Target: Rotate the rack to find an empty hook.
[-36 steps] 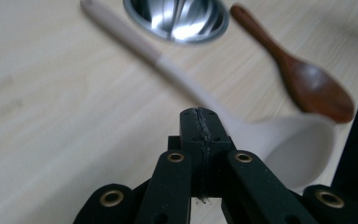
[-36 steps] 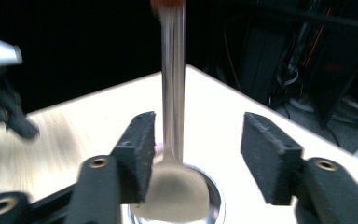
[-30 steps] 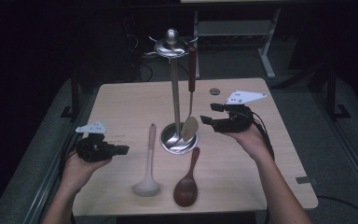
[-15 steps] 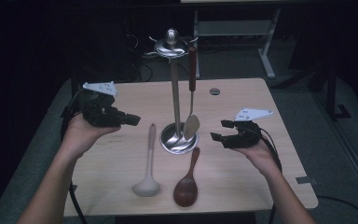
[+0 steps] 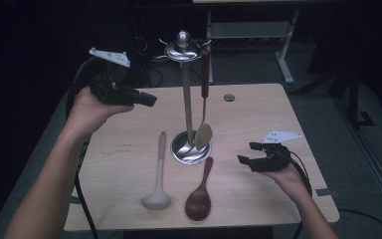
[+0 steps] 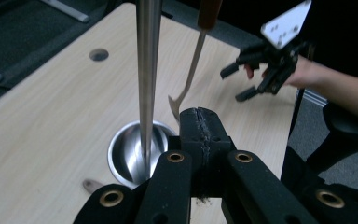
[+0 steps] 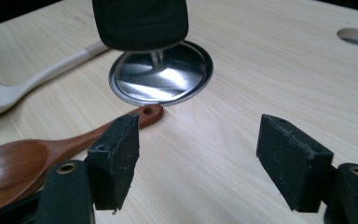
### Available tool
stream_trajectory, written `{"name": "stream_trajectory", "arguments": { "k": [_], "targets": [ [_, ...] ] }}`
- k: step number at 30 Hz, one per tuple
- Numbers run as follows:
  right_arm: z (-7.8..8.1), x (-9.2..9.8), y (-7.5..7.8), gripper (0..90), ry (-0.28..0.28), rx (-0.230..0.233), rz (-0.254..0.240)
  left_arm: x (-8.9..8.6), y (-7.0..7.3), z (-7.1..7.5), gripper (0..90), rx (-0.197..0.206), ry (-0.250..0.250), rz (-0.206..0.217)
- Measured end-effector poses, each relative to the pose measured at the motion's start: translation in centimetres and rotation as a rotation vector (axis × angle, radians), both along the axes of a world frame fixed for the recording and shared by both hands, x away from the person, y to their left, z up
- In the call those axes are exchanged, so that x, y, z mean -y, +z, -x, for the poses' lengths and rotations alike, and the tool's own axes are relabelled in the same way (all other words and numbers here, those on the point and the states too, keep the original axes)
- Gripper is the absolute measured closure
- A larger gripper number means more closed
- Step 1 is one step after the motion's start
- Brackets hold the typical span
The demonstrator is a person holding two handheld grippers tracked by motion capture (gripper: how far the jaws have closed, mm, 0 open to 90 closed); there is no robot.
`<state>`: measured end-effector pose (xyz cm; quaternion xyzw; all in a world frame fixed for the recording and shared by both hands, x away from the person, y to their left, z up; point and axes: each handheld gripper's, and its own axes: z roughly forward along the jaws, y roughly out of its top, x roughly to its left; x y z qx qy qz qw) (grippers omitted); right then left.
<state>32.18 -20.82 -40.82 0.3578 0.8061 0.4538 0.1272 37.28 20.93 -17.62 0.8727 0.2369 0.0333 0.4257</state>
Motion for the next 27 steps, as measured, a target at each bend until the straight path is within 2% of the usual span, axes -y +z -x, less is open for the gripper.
{"name": "stream_trajectory", "arguments": {
  "k": [10, 14, 15, 20, 24, 27],
  "targets": [
    [-0.2, -0.5, -0.7, 28.7, 0.008, -0.002, 0.024, 2.1, 4.7, -1.4, 90.0, 0.063, 0.002, -0.019],
    [-0.2, -0.4, -0.7, 28.7, 0.003, -0.003, 0.016, 2.8, 5.9, -1.8, 90.0, 0.071, 0.006, -0.018],
    [-0.2, -0.4, -0.7, 28.7, 0.002, -0.003, 0.014, 2.9, 6.2, -2.0, 90.0, 0.079, -0.001, -0.028],
    [-0.3, -0.4, -0.8, 28.7, 0.006, -0.003, 0.022, 3.1, 7.2, -2.4, 89.9, 0.103, 0.007, -0.019],
    [-0.3, -0.3, -0.9, 28.7, 0.009, -0.004, 0.025, 3.0, 7.4, -2.6, 90.0, 0.109, 0.019, -0.014],
    [-0.3, -0.3, -0.9, 28.8, 0.009, -0.004, 0.027, 2.8, 7.5, -3.1, 90.0, 0.098, 0.022, -0.009]
  ]
}}
